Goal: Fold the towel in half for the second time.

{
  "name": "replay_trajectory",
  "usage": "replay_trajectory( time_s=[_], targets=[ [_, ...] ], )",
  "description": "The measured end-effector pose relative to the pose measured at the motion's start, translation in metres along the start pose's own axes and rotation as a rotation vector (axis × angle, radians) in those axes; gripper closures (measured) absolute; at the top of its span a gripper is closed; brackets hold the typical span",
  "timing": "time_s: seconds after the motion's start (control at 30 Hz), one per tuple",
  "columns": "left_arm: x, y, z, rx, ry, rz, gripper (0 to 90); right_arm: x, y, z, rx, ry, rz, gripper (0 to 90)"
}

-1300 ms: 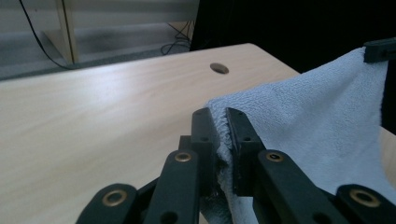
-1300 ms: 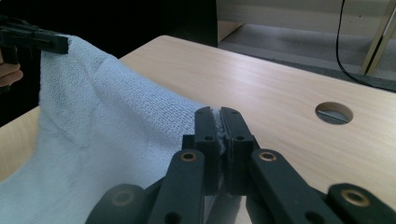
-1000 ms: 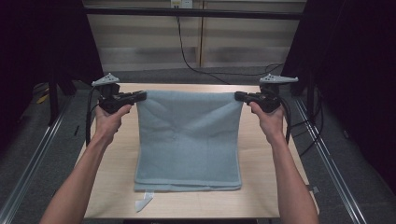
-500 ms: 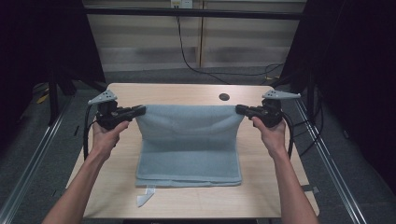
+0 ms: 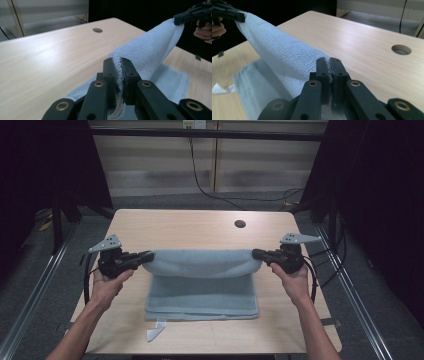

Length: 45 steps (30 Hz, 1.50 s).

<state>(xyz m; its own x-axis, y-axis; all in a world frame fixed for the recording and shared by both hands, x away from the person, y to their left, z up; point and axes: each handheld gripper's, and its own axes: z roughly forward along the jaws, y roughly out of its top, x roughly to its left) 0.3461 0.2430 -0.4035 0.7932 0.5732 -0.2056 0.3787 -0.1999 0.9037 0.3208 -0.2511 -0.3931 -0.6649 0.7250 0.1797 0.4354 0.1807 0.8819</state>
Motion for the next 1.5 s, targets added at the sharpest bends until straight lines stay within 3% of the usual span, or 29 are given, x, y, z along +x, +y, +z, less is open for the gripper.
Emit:
replay_trajectory(
  time_s=[0.13, 0.3, 0.53, 0.67, 0.77, 0.8, 0.9, 1.07, 1.13, 1.17, 1.2, 1.3, 1.33, 1.37, 1.47, 1.5],
  targets=[
    [-0.008, -0.025, -0.004, 0.026, -0.020, -0.015, 83.7, 0.010, -0.023, -0.002, 0.031, 0.021, 0.003, 86.6],
    [-0.015, -0.042, -0.008, 0.049, -0.035, -0.024, 83.6, 0.018, -0.042, -0.004, 0.047, 0.045, 0.019, 86.4],
    [-0.029, -0.076, -0.015, 0.124, -0.056, -0.017, 82.3, 0.034, -0.080, -0.007, 0.128, 0.078, 0.034, 85.1],
    [-0.033, -0.085, -0.017, 0.149, -0.063, -0.020, 80.8, 0.041, -0.094, -0.006, 0.175, 0.094, 0.036, 81.7],
    [-0.036, -0.089, -0.019, 0.162, -0.064, -0.027, 75.5, 0.044, -0.100, -0.008, 0.183, 0.103, 0.041, 78.5],
    [-0.039, -0.093, -0.023, 0.159, -0.085, -0.029, 74.3, 0.049, -0.103, -0.011, 0.196, 0.094, 0.023, 75.9],
    [-0.043, -0.094, -0.026, 0.152, -0.099, -0.035, 62.5, 0.052, -0.104, -0.018, 0.176, 0.116, 0.034, 71.6],
    [-0.033, -0.080, -0.029, 0.102, -0.052, -0.088, 41.5, 0.050, -0.095, -0.025, 0.119, 0.085, 0.043, 61.3],
    [-0.029, -0.075, -0.027, 0.096, -0.048, -0.085, 39.8, 0.048, -0.092, -0.025, 0.107, 0.073, 0.050, 58.9],
    [-0.025, -0.071, -0.025, 0.097, -0.038, -0.081, 38.5, 0.043, -0.085, -0.026, 0.085, 0.043, 0.060, 53.5],
    [-0.016, -0.064, -0.020, 0.096, 0.007, -0.087, 36.5, 0.039, -0.082, -0.027, 0.072, 0.027, 0.065, 51.4],
    [-0.001, -0.060, -0.019, 0.053, 0.040, -0.151, 33.0, 0.030, -0.076, -0.031, 0.021, -0.031, 0.084, 45.8],
    [-0.001, -0.060, -0.019, 0.053, 0.040, -0.151, 32.5, 0.025, -0.075, -0.033, 0.001, -0.052, 0.099, 44.3],
    [0.007, -0.062, -0.023, 0.036, 0.085, -0.175, 32.4, 0.021, -0.074, -0.035, -0.019, -0.066, 0.113, 43.4],
    [0.013, -0.068, -0.035, 0.026, 0.164, -0.175, 30.1, 0.011, -0.078, -0.042, -0.043, -0.153, 0.126, 40.0],
    [0.013, -0.068, -0.035, 0.026, 0.164, -0.175, 30.1, 0.011, -0.078, -0.042, -0.043, -0.153, 0.126, 40.0]
  ],
)
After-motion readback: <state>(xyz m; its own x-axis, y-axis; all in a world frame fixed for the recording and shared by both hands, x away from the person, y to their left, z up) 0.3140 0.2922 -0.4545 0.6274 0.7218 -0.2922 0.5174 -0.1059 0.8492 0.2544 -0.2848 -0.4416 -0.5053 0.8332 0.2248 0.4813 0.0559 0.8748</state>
